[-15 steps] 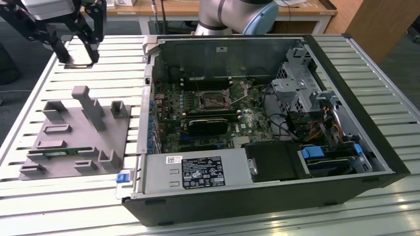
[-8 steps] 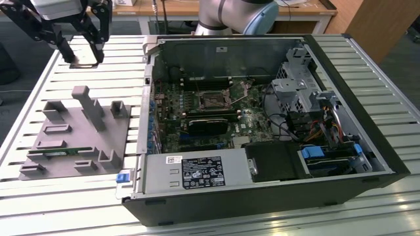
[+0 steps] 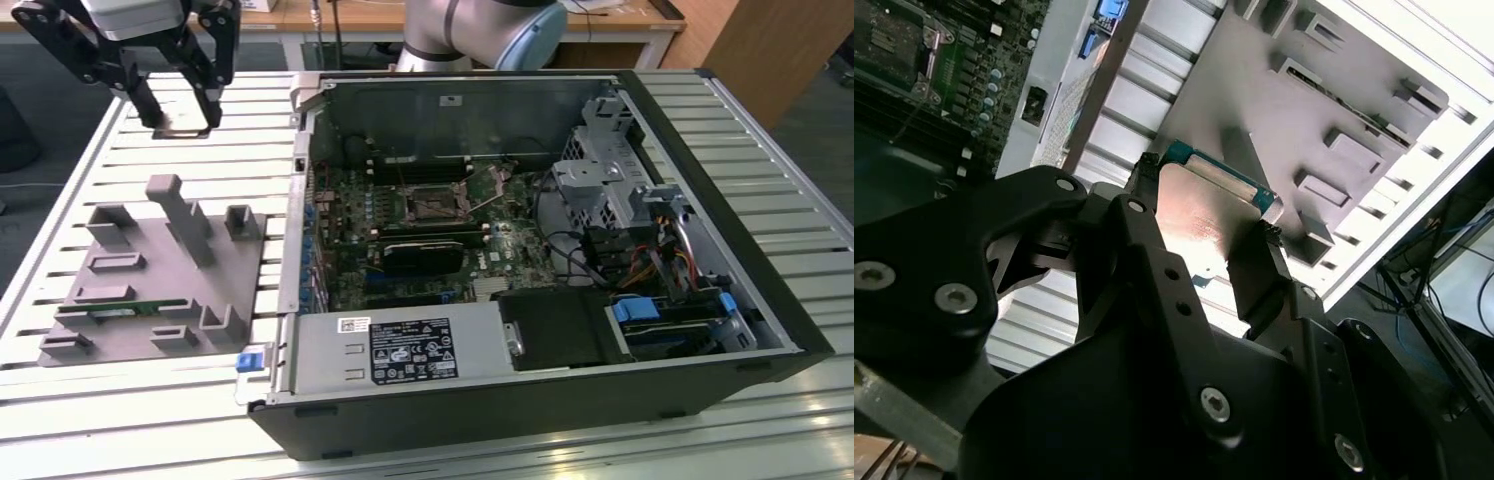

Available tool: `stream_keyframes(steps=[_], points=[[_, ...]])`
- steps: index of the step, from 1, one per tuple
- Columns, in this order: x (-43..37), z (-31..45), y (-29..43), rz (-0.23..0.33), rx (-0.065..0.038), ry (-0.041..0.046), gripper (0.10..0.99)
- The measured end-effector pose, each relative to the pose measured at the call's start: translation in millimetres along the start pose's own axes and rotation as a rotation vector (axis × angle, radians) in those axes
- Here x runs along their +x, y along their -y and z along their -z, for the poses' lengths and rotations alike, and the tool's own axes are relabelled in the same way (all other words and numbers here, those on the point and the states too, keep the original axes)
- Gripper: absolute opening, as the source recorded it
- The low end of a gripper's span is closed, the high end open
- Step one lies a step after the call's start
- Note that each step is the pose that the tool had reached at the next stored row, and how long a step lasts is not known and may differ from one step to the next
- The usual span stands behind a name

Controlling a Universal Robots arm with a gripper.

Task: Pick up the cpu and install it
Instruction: 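Pick up the cpu and move it towards the insertion slot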

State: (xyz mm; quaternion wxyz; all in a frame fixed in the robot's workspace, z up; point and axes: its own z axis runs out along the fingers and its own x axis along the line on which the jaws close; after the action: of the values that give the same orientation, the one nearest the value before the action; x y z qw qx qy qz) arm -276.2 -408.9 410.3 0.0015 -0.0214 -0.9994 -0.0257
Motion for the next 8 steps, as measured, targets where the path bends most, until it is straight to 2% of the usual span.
stream_keyframes(steps=[8], points=[[-9.7, 0.0, -0.4, 0.000, 0.000, 0.0000, 0.529]])
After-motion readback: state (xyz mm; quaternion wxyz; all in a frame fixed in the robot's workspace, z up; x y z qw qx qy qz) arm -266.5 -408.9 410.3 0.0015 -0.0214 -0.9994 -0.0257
